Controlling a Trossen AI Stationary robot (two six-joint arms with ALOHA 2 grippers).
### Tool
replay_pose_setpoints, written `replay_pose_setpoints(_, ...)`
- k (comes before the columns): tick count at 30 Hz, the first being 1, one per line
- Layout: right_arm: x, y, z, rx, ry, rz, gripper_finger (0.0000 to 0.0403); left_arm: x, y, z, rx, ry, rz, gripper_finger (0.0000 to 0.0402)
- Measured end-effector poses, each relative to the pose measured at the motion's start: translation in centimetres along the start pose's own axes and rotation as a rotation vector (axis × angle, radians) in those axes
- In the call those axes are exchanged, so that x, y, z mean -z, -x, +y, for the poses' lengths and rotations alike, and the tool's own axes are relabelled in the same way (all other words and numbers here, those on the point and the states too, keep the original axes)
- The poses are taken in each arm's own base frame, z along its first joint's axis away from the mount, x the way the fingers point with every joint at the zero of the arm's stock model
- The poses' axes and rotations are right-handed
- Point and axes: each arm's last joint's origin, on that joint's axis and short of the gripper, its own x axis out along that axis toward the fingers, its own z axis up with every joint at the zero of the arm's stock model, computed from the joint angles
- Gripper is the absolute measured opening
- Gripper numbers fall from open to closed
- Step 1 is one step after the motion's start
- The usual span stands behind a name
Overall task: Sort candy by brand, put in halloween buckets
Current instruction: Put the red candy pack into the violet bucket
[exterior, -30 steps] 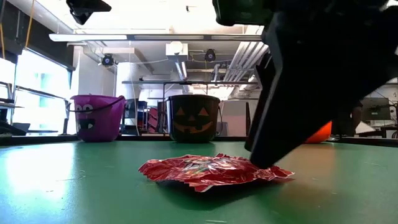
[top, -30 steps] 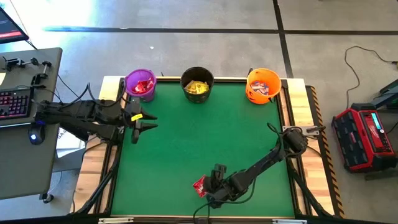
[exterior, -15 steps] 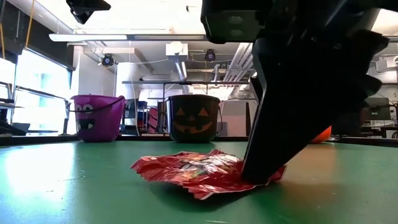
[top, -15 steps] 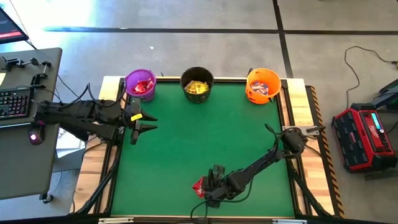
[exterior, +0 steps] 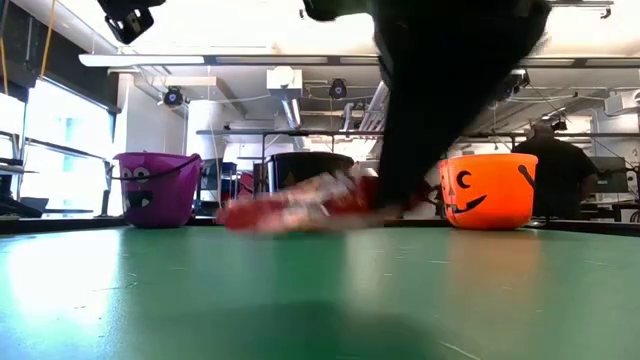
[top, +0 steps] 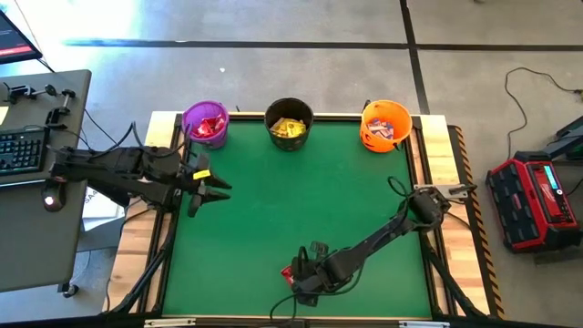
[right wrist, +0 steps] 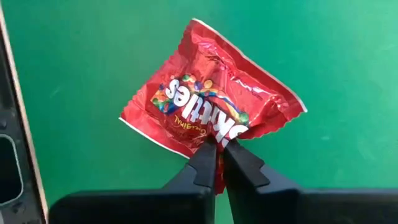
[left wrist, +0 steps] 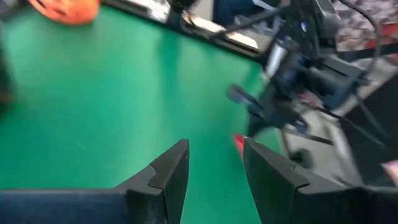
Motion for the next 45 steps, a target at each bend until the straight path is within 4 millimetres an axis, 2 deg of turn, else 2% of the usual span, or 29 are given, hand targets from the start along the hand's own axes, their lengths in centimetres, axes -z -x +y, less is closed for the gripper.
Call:
replay_pose_setpoints(6,-3.3,2.6,-1.0,0.093,-0.001,-0.088,0.0004,0.4,-1.7,-0.5,0.148,0.127,0.148,0.0145)
replay_pose_setpoints(11,-6.8,5.3,-2.1,0.179,0.0,-0.242,0.0003,0.7,-3.7,-0.5,0.125,0.218,0.236,0.0149)
replay_pose_setpoints(19,-10.6,8.4,-3.9,0.261,0.035,-0.395,0.0003,1.4,-6.4,-0.4,0.125,0.248,0.36,0.0201)
replay_pose_setpoints(25,-11.7,9.4,-4.5,0.29,0.071,-0.442,0.0002,1.2,-7.0,-0.6,0.156,0.235,0.348,0.0233)
replay_pose_setpoints(31,-12.1,9.5,-4.4,0.283,0.098,-0.469,0.0002,0.4,-7.2,-0.9,0.215,0.234,0.276,0.0234)
replay_pose_setpoints(37,-12.4,9.6,-4.3,0.293,0.106,-0.508,0.0002,0.9,-8.5,-0.9,0.25,0.254,0.354,0.0232)
replay_pose_setpoints(41,-12.5,9.6,-4.2,0.291,0.106,-0.513,0.0002,1.2,-9.0,-0.9,0.265,0.259,0.388,0.0212)
replay_pose_setpoints(45,-12.5,9.6,-4.2,0.291,0.106,-0.513,0.0002,1.0,-9.0,-1.0,0.293,0.252,0.376,0.0167)
